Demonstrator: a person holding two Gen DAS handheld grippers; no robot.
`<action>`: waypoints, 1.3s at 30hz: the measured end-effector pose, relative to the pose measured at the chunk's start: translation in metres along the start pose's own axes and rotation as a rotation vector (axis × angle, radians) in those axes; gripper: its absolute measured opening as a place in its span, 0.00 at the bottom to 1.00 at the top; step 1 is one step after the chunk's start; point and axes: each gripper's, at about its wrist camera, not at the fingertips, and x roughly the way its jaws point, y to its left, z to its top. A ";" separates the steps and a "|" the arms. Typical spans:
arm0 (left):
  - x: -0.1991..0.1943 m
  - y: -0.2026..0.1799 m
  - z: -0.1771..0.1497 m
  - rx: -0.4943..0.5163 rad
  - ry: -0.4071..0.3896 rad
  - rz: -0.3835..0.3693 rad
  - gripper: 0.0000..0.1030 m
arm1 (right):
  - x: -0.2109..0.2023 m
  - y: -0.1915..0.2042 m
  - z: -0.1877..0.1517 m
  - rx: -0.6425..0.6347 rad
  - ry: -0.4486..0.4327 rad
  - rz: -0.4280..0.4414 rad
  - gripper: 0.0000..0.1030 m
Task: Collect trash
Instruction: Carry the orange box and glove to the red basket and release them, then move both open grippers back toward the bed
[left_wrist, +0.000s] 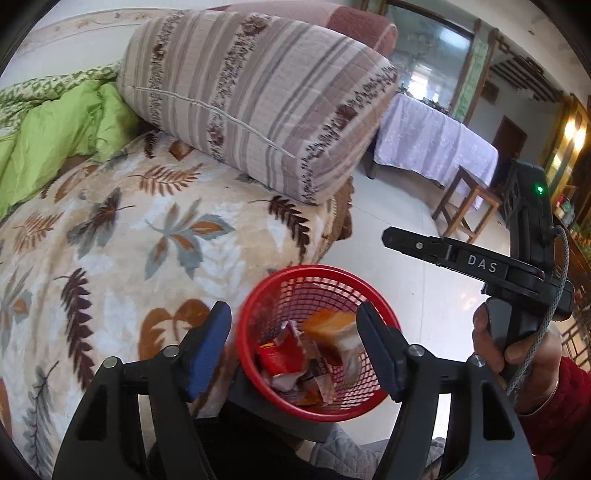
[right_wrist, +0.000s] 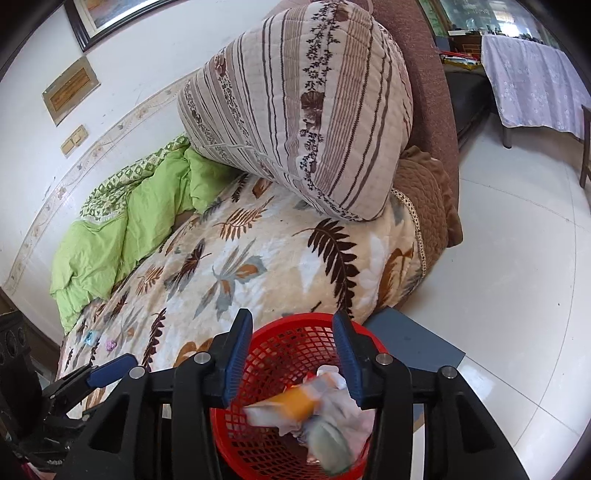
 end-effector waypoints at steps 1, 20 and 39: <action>-0.007 0.008 -0.001 -0.017 -0.013 0.014 0.67 | 0.002 0.004 0.001 -0.004 0.005 0.017 0.47; -0.148 0.233 -0.082 -0.420 -0.189 0.517 0.67 | 0.128 0.252 -0.038 -0.393 0.276 0.366 0.49; -0.197 0.382 -0.167 -0.752 -0.193 0.856 0.67 | 0.360 0.459 -0.116 -0.640 0.616 0.500 0.49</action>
